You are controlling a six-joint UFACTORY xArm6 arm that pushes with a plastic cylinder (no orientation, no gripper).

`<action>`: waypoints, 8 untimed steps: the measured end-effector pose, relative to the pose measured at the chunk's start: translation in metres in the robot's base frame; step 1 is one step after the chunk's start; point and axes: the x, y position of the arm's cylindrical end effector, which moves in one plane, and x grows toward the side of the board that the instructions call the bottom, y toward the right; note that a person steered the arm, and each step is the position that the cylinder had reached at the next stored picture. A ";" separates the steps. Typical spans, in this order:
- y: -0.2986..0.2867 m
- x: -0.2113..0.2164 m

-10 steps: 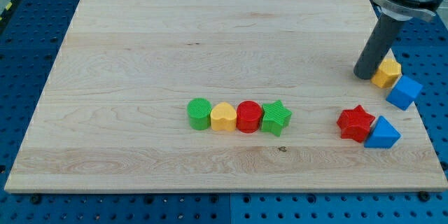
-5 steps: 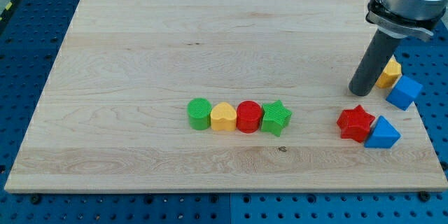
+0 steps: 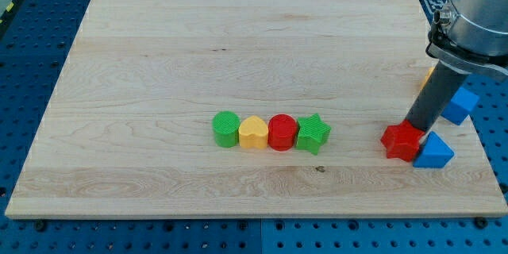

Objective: Slide red star to the bottom center

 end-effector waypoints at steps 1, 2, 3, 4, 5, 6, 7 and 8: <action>-0.018 0.006; -0.036 0.016; -0.045 0.026; -0.040 0.037; -0.039 0.050; -0.039 0.061; -0.039 0.070; -0.039 0.082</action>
